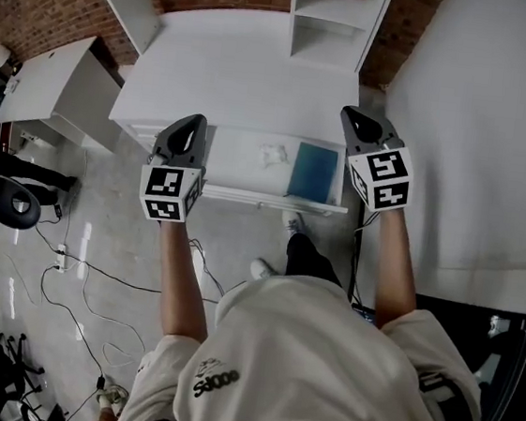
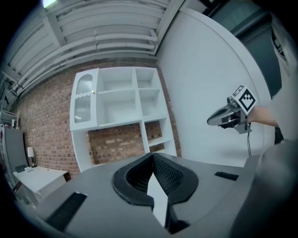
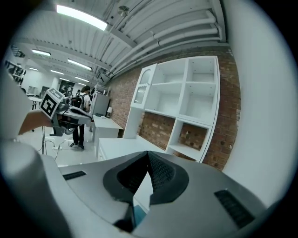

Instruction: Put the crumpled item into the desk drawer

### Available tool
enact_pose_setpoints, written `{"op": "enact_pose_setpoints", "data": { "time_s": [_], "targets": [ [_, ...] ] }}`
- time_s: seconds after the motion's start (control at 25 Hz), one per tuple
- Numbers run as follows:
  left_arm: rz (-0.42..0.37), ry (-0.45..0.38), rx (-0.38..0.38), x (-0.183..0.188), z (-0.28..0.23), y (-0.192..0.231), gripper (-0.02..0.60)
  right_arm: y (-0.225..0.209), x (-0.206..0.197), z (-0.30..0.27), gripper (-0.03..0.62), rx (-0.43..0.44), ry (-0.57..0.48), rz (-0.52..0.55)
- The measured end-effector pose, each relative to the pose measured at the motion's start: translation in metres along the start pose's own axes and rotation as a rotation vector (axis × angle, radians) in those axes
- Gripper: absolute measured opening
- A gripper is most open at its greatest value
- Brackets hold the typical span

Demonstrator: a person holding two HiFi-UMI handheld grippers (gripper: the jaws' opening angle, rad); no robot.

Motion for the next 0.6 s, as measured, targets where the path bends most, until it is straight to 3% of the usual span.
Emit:
{"op": "enact_pose_setpoints", "data": {
  "time_s": [0.28,0.6],
  "targets": [
    [-0.055,-0.092,0.015,0.04,0.029,-0.018,0.018,-0.002,0.024,0.041,0.006,-0.006,-0.08,0.044],
    [-0.139,-0.128,-0.002,0.066,0.047,-0.035,0.018,0.01,0.043,0.059,0.006,0.016,-0.118,0.077]
  ]
}}
Point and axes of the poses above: the fingertips, and each gripper's own axes: z backward along the fingers, y to its left, x out of its top, the point moved 6 cm from there along z, backward along the fingers, and after that the axes turned 11 degrees about y, right-handed, at the moved point
